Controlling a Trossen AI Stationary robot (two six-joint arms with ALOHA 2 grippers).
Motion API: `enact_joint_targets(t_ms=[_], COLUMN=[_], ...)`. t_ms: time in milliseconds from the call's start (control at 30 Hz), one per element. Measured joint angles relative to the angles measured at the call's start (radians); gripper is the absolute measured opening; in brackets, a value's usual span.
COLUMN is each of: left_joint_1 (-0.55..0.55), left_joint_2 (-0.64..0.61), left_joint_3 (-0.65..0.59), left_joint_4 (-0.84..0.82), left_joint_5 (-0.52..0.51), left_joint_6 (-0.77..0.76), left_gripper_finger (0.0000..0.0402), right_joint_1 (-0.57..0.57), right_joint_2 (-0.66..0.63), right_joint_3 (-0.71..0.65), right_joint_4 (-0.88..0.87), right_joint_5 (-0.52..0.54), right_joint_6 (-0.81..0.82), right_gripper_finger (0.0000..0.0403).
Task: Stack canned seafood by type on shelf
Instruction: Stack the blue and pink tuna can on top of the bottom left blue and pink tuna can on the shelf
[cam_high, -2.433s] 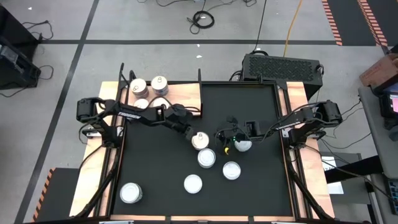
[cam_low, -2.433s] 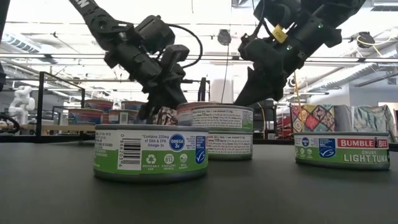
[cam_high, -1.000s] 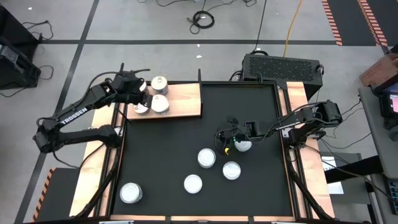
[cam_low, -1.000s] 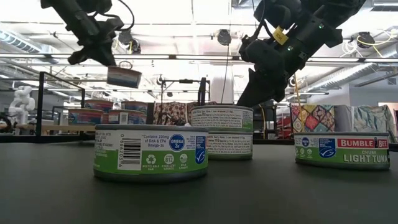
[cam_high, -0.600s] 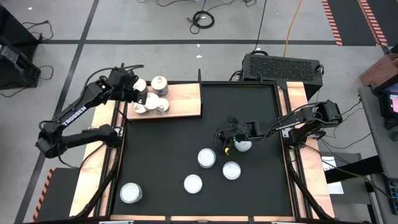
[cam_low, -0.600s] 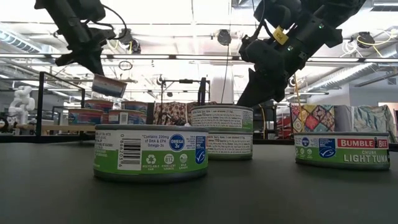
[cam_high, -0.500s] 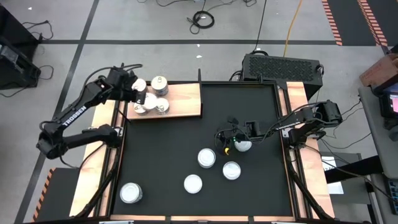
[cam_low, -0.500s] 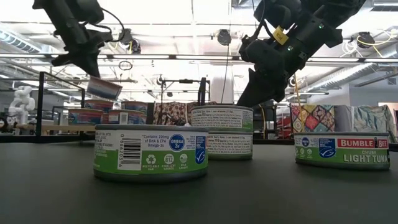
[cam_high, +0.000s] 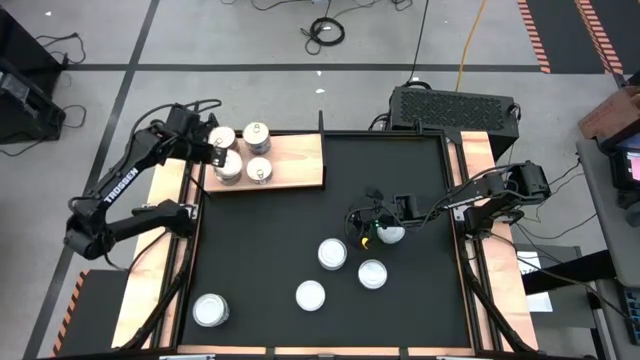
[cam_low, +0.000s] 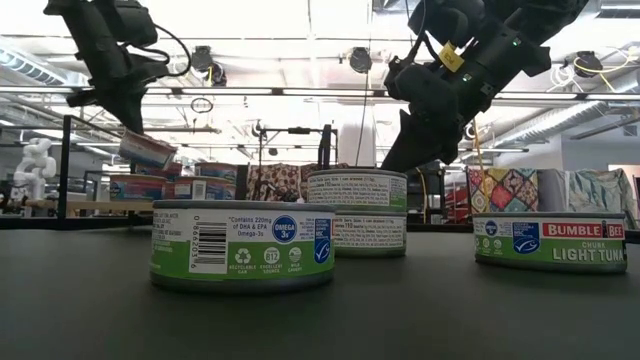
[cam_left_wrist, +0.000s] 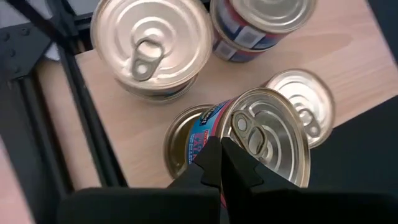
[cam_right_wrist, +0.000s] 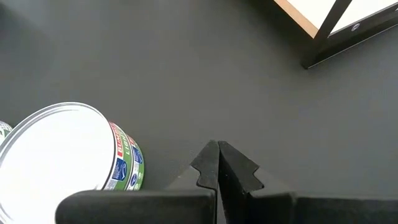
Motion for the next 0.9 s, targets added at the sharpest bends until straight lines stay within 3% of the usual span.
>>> enact_joint_targets(t_ms=[900], left_joint_1=[0.036], left_joint_2=[0.037], left_joint_3=[-0.026], left_joint_4=[-0.002], left_joint_5=[-0.017], left_joint_6=[0.052], left_gripper_finger=[0.0000], right_joint_1=[0.000], right_joint_2=[0.000], right_joint_3=[0.000], right_joint_4=[0.000], right_joint_5=[0.000], right_joint_6=[0.008], right_gripper_finger=[0.0000])
